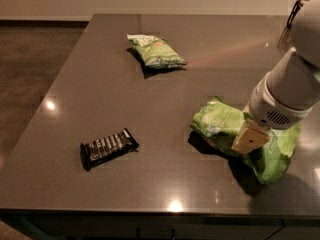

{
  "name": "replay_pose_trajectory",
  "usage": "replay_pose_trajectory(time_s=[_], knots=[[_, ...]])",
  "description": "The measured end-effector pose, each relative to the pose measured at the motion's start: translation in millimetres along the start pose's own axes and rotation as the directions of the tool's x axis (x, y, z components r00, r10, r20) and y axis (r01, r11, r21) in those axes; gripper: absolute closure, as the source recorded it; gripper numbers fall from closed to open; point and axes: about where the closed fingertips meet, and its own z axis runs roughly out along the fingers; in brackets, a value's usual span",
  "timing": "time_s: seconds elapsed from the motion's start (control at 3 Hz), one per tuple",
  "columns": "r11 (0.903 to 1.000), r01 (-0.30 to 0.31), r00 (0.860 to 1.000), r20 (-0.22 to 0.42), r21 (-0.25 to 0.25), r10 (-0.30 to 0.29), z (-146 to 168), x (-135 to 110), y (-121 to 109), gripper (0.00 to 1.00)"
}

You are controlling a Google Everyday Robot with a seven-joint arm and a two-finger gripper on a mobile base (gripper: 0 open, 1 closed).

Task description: Move green rice chip bag near green jalapeno chip bag

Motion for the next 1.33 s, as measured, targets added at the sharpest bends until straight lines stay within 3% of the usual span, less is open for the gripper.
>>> replay_pose_trajectory(time_s=[0.33,0.67,1.0,1.33], knots=[[0.9998,-0.013,0.999,0.036,-0.014,0.013,-13,-17,-14,0.88],[0.9974,-0.060,0.995,0.083,-0.040,0.063,-22,-35,-44,1.00],[0.9932,-0.111,0.985,0.126,-0.034,0.114,-34,-56,-86,1.00],[0.9872,-0.160,0.977,0.145,0.002,0.158,-41,-78,-122,1.00]])
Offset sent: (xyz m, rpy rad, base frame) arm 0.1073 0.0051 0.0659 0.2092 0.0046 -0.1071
